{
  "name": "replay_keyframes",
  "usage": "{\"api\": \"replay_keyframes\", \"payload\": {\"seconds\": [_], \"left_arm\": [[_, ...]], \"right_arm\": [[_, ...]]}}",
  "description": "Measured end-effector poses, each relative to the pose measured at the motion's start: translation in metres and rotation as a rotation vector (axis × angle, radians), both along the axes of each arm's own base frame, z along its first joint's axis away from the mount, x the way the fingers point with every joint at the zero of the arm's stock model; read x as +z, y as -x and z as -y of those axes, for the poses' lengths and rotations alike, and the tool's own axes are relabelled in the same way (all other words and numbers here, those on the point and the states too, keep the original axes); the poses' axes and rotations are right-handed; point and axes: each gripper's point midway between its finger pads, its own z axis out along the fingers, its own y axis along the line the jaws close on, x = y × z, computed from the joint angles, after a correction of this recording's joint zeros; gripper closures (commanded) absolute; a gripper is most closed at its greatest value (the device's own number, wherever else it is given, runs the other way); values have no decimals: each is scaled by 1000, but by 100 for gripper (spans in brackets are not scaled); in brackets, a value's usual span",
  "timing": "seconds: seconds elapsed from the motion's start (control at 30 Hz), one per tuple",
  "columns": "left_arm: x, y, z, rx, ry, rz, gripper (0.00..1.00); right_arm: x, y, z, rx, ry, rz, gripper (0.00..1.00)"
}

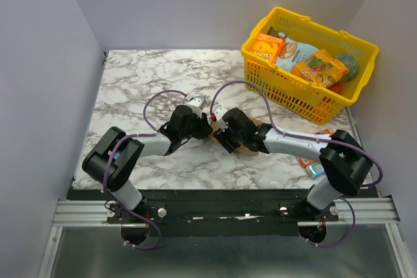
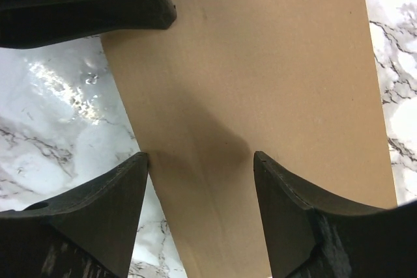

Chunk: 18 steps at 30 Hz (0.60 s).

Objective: Fold the paper box

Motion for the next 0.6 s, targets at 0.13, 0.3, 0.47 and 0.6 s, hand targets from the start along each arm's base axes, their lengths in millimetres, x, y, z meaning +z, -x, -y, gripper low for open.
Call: {"api": "replay_keyframes", "payload": {"seconds": [0.13,0.3,0.47,0.6], "left_arm": [[0,-1,0,0,2,5,63],[0,-4,1,-4,11,12,65],[1,-7,2,-7,24,19,66],[1,-8,2,-14,35,21,68]], "right_arm": [[-4,-6,1,-11,35,9,28],[-10,-13,6,-39,78,26,32],[-10,-21,12,-73,112,53,45],[-11,-27,15,-88,144,74,49]]}}
